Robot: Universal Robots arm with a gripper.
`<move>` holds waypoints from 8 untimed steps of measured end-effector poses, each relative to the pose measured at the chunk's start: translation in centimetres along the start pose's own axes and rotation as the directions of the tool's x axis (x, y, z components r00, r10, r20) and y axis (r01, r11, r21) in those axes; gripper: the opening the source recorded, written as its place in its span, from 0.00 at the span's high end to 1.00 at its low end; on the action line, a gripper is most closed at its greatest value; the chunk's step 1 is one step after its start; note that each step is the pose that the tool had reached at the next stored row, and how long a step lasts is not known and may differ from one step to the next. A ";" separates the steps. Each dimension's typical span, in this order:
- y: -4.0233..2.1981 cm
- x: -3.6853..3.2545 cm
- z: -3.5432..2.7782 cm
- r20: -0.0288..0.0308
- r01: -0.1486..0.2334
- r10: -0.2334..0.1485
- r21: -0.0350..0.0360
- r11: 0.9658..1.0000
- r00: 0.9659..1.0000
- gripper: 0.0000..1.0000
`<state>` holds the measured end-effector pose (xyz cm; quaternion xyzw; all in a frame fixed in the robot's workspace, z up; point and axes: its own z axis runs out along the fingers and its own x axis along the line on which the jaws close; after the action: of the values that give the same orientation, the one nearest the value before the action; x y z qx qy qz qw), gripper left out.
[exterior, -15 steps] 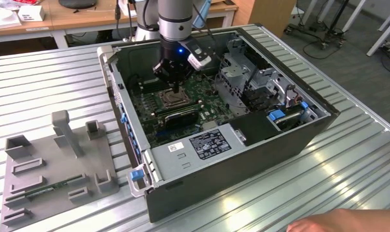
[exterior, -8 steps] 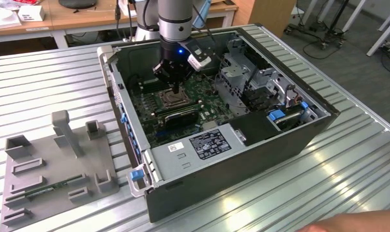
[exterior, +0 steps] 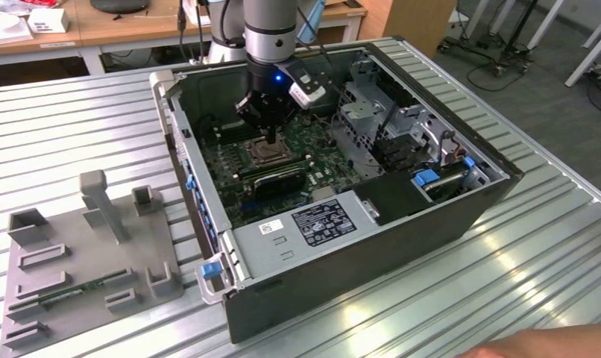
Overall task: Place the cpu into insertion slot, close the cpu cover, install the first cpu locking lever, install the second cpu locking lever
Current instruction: 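Install the second cpu locking lever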
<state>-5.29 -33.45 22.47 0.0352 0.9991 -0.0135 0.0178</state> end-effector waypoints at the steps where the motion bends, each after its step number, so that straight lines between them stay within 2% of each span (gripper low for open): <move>1: 0.00 -0.01 -0.10 0.000 0.000 0.000 0.000 1.000 1.000 0.89; 8: -0.02 -0.04 -0.95 0.000 0.000 0.000 0.000 1.000 1.000 0.89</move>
<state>-5.29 -33.45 23.42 0.0352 0.9991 -0.0134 0.0179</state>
